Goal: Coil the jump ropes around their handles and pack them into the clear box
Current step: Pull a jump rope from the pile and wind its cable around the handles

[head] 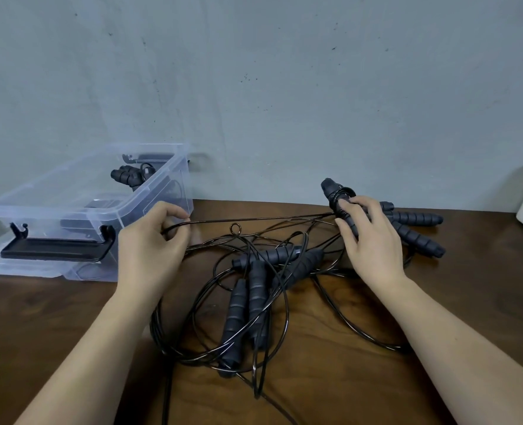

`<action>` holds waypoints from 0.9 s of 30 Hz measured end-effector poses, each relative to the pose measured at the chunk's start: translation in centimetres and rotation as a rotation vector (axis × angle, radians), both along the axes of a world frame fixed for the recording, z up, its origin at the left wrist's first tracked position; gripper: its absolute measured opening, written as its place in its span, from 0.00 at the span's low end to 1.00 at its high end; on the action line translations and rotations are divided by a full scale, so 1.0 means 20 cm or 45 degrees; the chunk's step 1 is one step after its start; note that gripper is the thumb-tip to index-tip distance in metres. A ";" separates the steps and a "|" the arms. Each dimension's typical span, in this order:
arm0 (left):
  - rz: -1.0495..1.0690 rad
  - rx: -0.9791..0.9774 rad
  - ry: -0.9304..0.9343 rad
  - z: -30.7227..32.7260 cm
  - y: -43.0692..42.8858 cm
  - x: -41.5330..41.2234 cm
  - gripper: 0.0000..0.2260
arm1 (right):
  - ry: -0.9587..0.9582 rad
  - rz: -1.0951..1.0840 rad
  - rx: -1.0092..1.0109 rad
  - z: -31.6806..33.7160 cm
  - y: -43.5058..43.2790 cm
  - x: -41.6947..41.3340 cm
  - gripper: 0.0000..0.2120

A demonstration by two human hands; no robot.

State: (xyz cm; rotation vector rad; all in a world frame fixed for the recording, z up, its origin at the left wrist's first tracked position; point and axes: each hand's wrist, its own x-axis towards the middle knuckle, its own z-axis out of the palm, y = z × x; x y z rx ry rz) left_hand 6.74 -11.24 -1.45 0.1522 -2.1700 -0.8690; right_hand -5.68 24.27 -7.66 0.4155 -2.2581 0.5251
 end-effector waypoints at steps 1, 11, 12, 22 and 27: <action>0.031 -0.092 0.001 0.00 -0.02 0.00 0.09 | 0.005 0.003 0.006 0.00 0.00 0.00 0.16; -0.383 0.597 -0.163 -0.04 -0.02 -0.04 0.05 | -0.023 -0.088 -0.057 0.02 0.10 -0.03 0.17; -0.540 0.857 -0.146 -0.04 0.01 -0.04 0.06 | -0.032 -0.098 -0.070 0.02 0.11 -0.03 0.17; -0.370 0.529 -0.118 -0.05 -0.07 -0.05 0.09 | -0.031 -0.072 -0.076 0.04 0.12 -0.03 0.17; -0.223 0.268 -0.421 -0.09 -0.09 -0.08 0.08 | -0.038 -0.031 -0.077 0.04 0.11 0.00 0.17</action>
